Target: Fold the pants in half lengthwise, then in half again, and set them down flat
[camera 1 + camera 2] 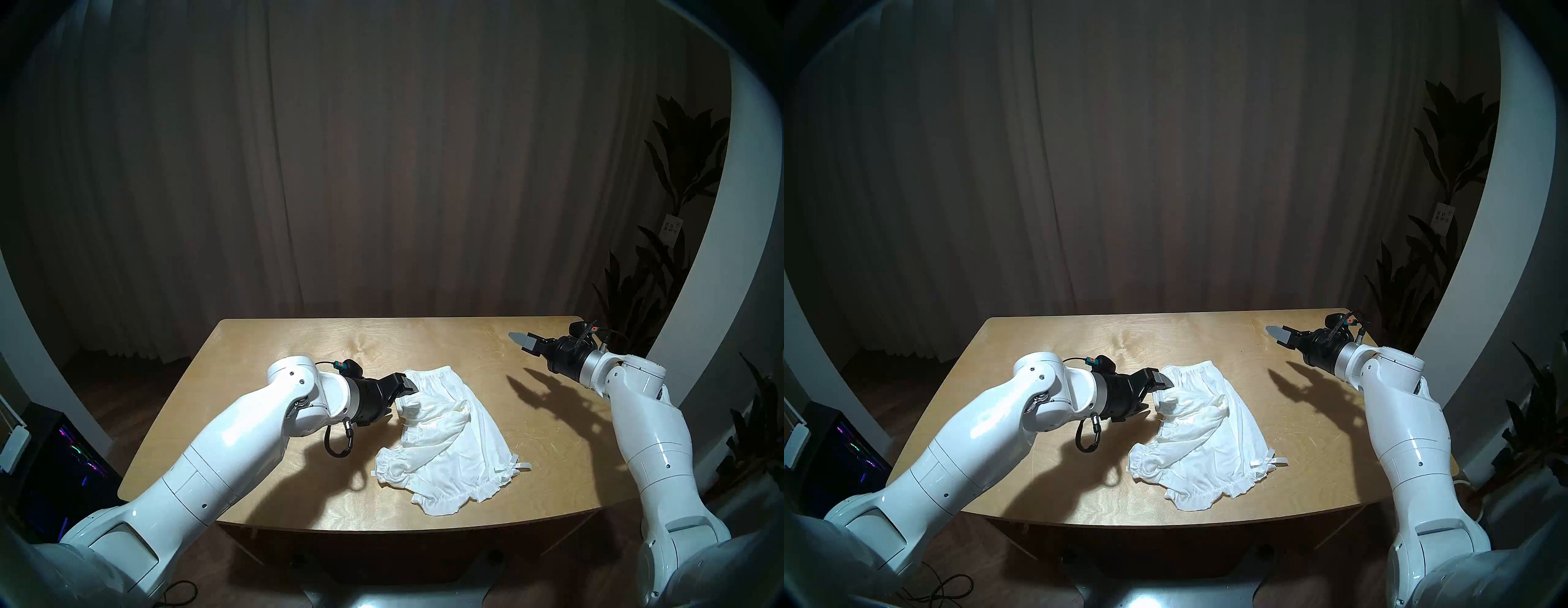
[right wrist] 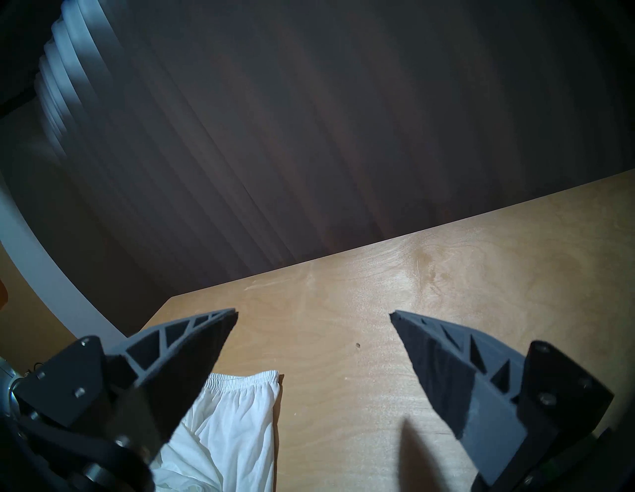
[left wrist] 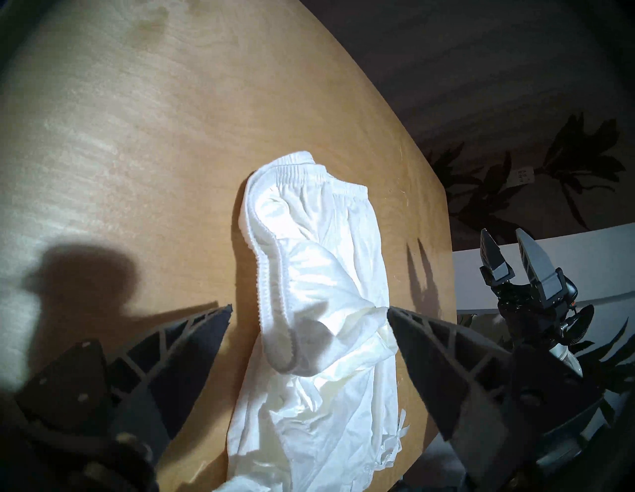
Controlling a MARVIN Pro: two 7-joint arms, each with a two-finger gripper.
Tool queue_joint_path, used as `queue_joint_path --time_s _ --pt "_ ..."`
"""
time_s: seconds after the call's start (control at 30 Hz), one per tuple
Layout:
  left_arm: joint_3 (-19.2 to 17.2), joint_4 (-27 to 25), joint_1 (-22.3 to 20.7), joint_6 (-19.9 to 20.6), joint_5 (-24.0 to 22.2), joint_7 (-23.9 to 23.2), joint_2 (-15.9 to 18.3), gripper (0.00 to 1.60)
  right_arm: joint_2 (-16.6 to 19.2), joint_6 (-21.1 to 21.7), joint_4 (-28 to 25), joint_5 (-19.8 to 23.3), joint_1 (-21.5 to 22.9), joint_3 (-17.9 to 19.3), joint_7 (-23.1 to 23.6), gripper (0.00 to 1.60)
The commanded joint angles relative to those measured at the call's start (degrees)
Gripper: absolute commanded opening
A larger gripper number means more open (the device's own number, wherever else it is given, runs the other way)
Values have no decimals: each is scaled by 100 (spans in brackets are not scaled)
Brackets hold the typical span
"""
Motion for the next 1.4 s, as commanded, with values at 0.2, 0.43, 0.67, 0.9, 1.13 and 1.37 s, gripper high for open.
queue_joint_path --time_s 0.2,0.43,0.67,0.9,1.13,1.37 --pt "92 -216 -11 -12 306 -637 -42 139 -21 -28 -325 44 -120 170 -49 160" --pt "19 -128 -60 -102 310 -632 -121 92 -25 -56 -272 34 -125 194 -51 160" --pt "35 187 -235 -136 342 -515 -313 62 -54 -26 -285 54 -120 234 -81 160" --pt "83 469 -532 -183 419 -533 -668 28 -70 -16 -284 66 -132 281 -96 160" --pt "156 711 -906 -188 511 -580 -1081 0 -84 -39 -283 78 -255 350 -82 160" --pt "310 1155 -1261 -217 660 -531 -1511 0 -76 -27 -356 116 -375 475 -66 160"
